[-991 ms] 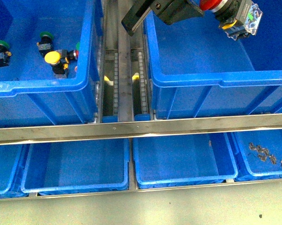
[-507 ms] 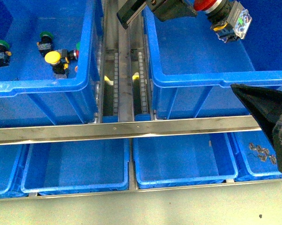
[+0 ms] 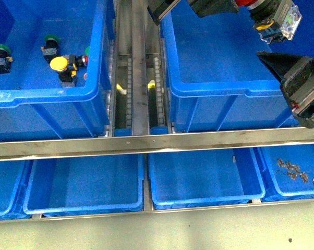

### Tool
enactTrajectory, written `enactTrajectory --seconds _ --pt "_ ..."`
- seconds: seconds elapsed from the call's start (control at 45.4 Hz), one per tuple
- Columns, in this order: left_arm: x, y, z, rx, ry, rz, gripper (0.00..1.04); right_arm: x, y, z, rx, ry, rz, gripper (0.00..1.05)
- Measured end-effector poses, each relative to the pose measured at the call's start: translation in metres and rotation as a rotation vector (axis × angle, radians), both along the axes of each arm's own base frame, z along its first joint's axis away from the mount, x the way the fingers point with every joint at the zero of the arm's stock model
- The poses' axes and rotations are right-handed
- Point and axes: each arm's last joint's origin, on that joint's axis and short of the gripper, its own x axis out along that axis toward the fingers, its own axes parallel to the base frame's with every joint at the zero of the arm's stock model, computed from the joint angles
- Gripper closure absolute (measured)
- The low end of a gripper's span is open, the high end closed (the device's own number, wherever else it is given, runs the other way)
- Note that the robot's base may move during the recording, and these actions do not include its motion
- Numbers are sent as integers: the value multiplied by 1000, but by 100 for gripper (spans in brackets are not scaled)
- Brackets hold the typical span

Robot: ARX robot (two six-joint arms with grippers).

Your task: Pick red and yellow buttons and place in box

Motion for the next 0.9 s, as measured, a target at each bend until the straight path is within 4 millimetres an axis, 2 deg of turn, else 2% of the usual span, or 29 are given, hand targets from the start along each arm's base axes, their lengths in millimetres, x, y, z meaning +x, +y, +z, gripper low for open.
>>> enactTrajectory --seconds 0.463,0.595,0.749,0.837,0.903 --pt "0 0 1 -3 1 11 70 23 11 1 -12 0 46 7" --pt "0 0 1 -6 4 12 70 26 12 -1 -15 10 43 27" --pt "1 0 1 -6 4 14 70 28 11 -2 -21 19 24 57" --pt "1 1 1 0 -3 13 70 29 11 -2 -26 18 20 67" --pt "2 2 1 4 -6 11 70 29 11 -2 -27 18 16 69"
